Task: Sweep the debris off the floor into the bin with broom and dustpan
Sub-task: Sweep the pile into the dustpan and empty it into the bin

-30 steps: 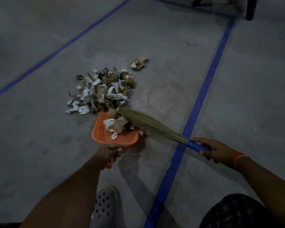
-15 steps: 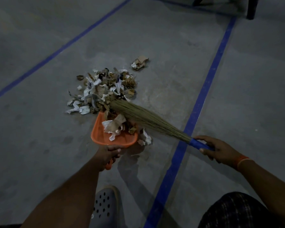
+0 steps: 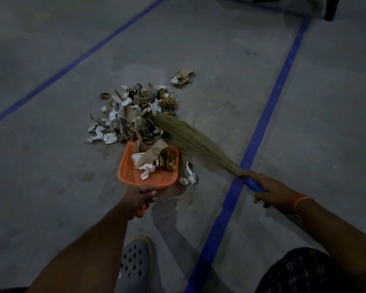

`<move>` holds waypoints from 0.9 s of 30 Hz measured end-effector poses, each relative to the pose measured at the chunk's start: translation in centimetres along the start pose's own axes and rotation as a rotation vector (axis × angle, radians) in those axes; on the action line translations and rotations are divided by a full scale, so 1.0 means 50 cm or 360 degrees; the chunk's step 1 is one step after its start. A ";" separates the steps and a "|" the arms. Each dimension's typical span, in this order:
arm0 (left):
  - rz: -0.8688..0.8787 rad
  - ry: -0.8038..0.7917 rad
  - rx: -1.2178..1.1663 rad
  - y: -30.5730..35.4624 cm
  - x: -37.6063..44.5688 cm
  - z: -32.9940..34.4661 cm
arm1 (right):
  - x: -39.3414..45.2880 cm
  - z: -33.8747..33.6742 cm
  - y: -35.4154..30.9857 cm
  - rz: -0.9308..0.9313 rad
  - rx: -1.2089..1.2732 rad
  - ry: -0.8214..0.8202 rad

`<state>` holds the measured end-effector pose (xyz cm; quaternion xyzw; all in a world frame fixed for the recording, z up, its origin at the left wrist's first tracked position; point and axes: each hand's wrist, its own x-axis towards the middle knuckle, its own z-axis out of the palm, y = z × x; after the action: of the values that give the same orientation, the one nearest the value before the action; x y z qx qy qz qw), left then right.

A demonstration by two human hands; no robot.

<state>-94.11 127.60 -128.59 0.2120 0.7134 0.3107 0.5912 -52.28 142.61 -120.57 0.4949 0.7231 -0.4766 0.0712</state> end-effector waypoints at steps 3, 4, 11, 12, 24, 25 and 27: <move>0.0008 -0.0008 0.0008 0.003 -0.002 0.001 | 0.024 -0.003 -0.003 -0.0077 -0.0064 -0.0064; 0.0016 -0.0010 0.0005 0.003 -0.003 0.001 | 0.030 -0.006 -0.006 -0.0114 -0.0097 -0.0046; 0.0040 0.0007 0.0024 -0.002 0.000 -0.002 | 0.070 -0.016 -0.014 -0.0349 -0.0499 0.0132; 0.0037 0.0010 0.0011 -0.002 0.000 -0.001 | 0.074 -0.018 -0.016 -0.0361 -0.0523 0.0145; 0.0086 0.0005 -0.0101 -0.023 -0.022 -0.016 | 0.078 -0.070 -0.024 -0.0368 -0.0613 0.0289; 0.0088 0.0008 -0.0111 -0.031 -0.024 -0.023 | 0.081 -0.075 -0.030 -0.0387 -0.0605 0.0289; 0.0078 0.0023 -0.0150 -0.043 -0.030 -0.033 | 0.100 -0.086 -0.055 -0.0428 -0.0613 0.0285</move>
<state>-95.26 124.76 -128.83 0.1992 0.6967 0.3600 0.5877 -55.37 148.94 -119.43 0.4117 0.8634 -0.2895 0.0359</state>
